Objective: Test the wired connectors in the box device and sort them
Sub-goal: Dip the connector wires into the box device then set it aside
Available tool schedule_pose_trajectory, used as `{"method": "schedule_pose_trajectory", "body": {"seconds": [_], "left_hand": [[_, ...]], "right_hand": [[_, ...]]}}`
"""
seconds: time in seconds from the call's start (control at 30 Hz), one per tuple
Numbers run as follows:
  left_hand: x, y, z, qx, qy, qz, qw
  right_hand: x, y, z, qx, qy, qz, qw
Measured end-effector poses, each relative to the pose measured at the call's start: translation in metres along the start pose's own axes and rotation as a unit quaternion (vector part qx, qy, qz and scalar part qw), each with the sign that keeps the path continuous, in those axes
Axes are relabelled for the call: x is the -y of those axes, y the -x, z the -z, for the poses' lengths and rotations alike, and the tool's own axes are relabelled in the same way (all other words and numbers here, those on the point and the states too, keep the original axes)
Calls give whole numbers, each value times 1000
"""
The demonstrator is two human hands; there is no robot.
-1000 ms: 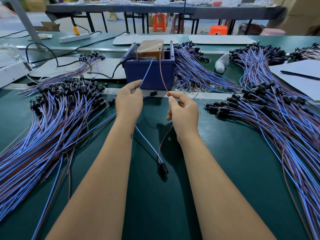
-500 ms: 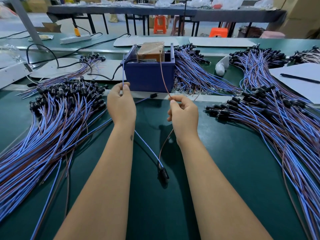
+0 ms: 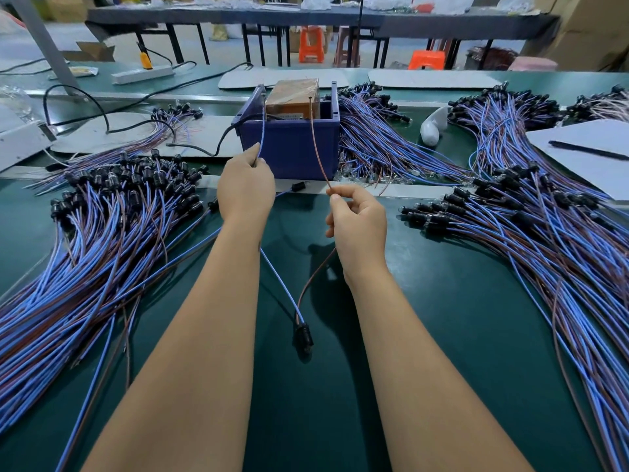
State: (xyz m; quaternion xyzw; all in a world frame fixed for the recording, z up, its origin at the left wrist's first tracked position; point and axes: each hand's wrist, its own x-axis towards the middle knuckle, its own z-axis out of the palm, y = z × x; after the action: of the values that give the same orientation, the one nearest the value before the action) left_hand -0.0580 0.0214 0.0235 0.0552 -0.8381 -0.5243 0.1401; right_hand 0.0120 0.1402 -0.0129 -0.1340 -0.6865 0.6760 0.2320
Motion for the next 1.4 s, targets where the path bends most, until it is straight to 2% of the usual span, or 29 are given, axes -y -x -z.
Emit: {"method": "schedule_pose_trajectory", "body": {"seconds": [0.77, 1.4], "left_hand": [[11, -1, -7, 41, -49, -4, 998], [7, -3, 1, 37, -63, -3, 997]], "right_hand": [[-1, -1, 0, 5, 2, 0, 1000], [-1, -1, 0, 5, -3, -3, 1000]]}}
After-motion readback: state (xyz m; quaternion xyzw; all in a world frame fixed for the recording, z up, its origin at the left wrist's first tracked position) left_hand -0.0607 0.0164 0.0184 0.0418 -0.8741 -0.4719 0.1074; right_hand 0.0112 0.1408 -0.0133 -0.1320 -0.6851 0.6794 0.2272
